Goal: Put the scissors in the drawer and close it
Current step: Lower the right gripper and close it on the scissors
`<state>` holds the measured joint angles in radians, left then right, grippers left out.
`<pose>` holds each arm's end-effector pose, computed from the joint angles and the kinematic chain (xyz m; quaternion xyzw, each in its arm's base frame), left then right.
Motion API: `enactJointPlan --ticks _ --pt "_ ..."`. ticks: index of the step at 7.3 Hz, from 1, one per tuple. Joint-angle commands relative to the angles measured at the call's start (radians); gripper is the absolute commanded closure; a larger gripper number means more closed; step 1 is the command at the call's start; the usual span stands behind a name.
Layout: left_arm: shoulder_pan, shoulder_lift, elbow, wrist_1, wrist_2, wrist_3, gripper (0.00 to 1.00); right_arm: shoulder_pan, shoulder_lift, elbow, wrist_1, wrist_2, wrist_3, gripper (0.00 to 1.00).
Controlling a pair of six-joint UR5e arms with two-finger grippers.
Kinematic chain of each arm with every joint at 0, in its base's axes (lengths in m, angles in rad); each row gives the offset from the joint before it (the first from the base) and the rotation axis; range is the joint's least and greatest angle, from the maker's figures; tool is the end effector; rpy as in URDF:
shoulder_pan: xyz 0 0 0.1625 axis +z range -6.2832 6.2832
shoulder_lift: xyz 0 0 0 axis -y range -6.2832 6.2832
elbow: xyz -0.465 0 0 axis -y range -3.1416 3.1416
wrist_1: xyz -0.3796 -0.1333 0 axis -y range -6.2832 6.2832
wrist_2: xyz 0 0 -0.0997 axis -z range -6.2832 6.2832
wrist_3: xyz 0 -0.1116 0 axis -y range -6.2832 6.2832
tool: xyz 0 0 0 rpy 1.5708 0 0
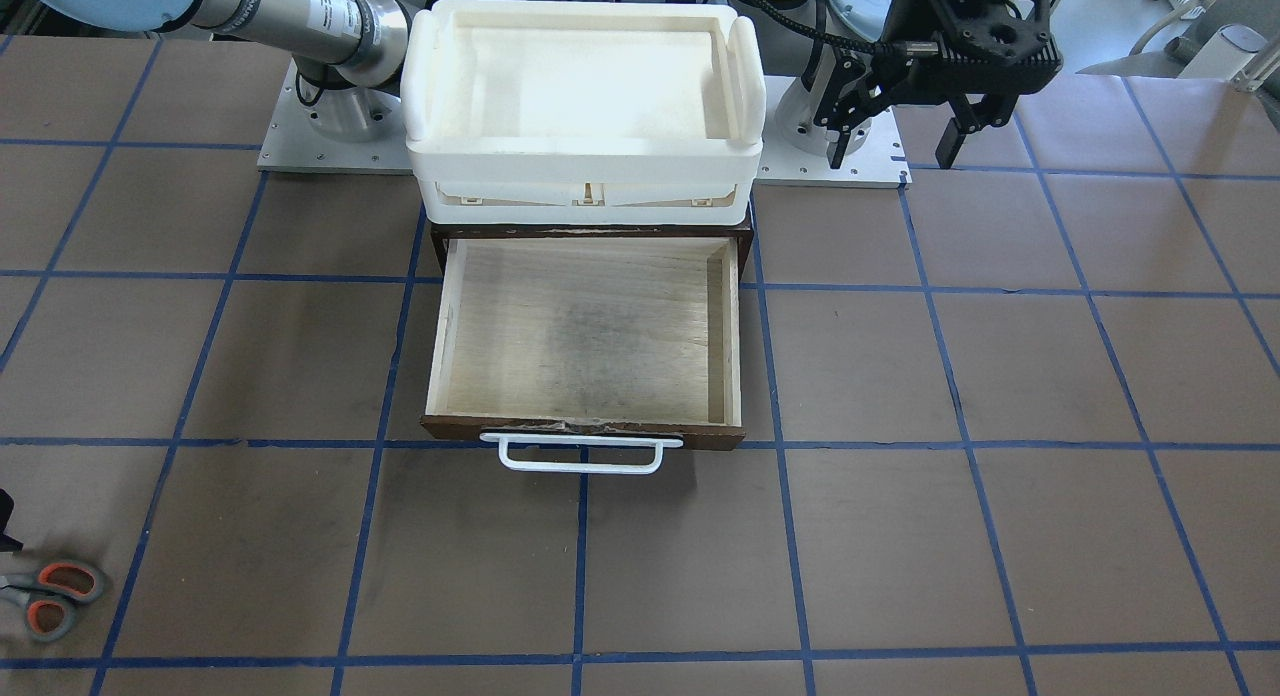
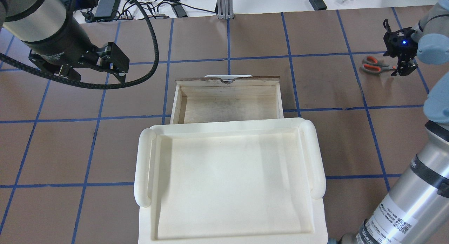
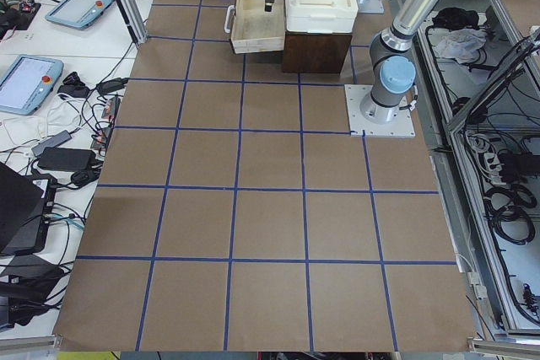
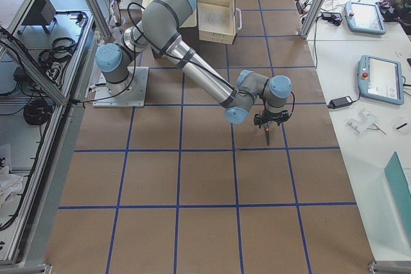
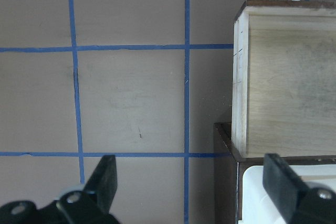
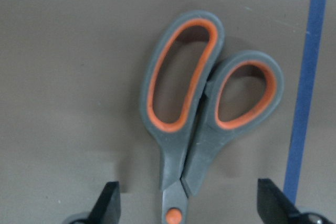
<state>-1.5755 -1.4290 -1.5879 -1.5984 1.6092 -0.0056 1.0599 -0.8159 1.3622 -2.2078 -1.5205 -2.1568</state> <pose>-0.1310 -0.4204 0.5687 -0.0014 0.9986 -0.0486 0.0189 -0.2467 -0.7242 0.2020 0.7329 -0.6783 0.0351 0.0382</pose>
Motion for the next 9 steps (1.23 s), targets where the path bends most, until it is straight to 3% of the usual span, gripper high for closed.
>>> enactJointPlan --ticks 1,2,3,6,9 --pt "0.0 -0.001 0.0 0.0 0.0 -0.001 0.0 0.002 0.004 0.0 -0.001 -0.006 -0.001 0.4" --pt "0.0 -0.001 0.0 0.0 0.0 0.001 0.0 0.009 0.004 0.0 -0.001 -0.012 -0.018 0.89" --pt "0.0 -0.001 0.0 0.0 0.0 0.001 0.0 0.014 0.001 0.0 -0.001 -0.015 -0.03 1.0" --pt "0.0 -0.001 0.0 0.0 0.002 0.001 0.0 0.031 -0.011 0.0 0.0 -0.046 -0.058 1.0" --pt "0.0 -0.001 0.0 0.0 0.002 0.001 0.0 0.041 -0.13 0.002 0.071 -0.078 -0.063 1.0"
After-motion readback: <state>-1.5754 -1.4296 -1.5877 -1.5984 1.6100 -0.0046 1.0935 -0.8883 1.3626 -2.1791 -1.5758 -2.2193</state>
